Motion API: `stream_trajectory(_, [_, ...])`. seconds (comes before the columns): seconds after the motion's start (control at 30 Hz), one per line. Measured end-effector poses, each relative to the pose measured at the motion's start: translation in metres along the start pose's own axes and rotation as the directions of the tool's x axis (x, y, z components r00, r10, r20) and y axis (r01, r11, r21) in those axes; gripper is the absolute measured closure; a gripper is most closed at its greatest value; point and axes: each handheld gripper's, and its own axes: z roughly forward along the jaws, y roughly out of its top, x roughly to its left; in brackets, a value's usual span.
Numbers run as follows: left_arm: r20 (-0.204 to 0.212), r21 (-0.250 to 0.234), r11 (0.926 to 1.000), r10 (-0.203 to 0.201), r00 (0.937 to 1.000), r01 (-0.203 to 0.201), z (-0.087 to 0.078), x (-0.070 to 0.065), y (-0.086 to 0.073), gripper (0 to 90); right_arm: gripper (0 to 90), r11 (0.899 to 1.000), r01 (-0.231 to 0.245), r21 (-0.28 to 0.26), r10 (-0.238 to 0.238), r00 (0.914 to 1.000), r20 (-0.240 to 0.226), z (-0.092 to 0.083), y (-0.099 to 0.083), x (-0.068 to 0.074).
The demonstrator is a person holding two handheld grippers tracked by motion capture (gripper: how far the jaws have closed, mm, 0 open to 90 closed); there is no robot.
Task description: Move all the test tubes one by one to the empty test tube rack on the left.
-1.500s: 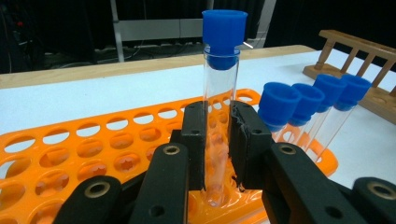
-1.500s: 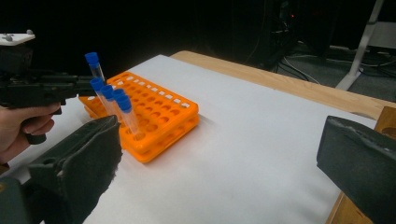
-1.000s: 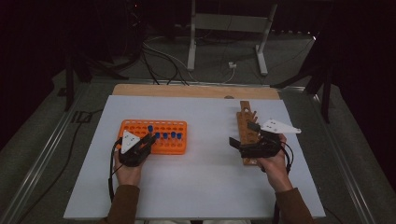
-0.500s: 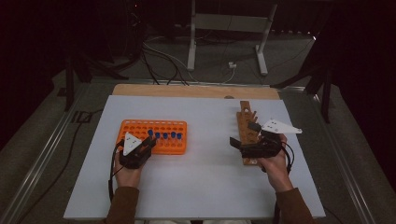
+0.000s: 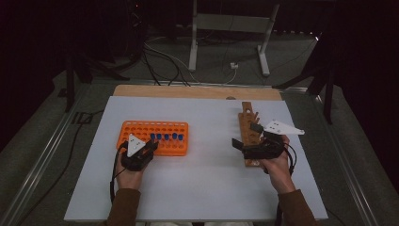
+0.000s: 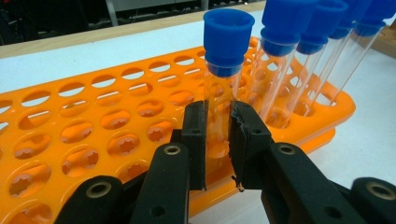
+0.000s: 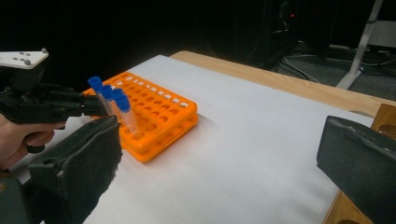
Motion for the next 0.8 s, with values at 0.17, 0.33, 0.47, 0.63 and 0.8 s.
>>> stream_trajectory(0.17, [-0.002, 0.004, 1.0, 0.003, 1.0, -0.003, -0.001, 0.0, 0.0, 78.3, 0.3, 1.0, -0.002, 0.003, 0.002, 1.0, 0.002, 0.001, -0.001, -0.001])
stream_trajectory(0.33, [-0.003, 0.008, 1.0, -0.005, 1.0, 0.005, -0.001, 0.0, 0.0, 77.8, 0.3, 1.0, -0.013, 0.001, 0.013, 0.9999, 0.008, 0.0, -0.003, -0.004])
stream_trajectory(0.47, [-0.001, 0.007, 0.9995, -0.032, 0.9995, 0.032, -0.002, 0.002, 0.0, 72.1, 0.3, 1.0, -0.013, -0.002, 0.013, 0.9998, 0.013, -0.002, -0.002, -0.006])
stream_trajectory(0.63, [0.015, -0.031, 0.9983, -0.049, 0.9987, 0.049, -0.016, 0.004, 0.009, 66.2, 0.3, 1.0, -0.006, -0.012, 0.006, 0.9998, 0.02, -0.005, -0.003, -0.006])
stream_trajectory(0.8, [0.027, -0.085, 0.9957, -0.034, 0.999, 0.037, -0.036, 0.003, 0.018, 55.7, 0.3, 1.0, -0.009, -0.026, 0.01, 0.9991, 0.041, -0.015, -0.011, -0.009])
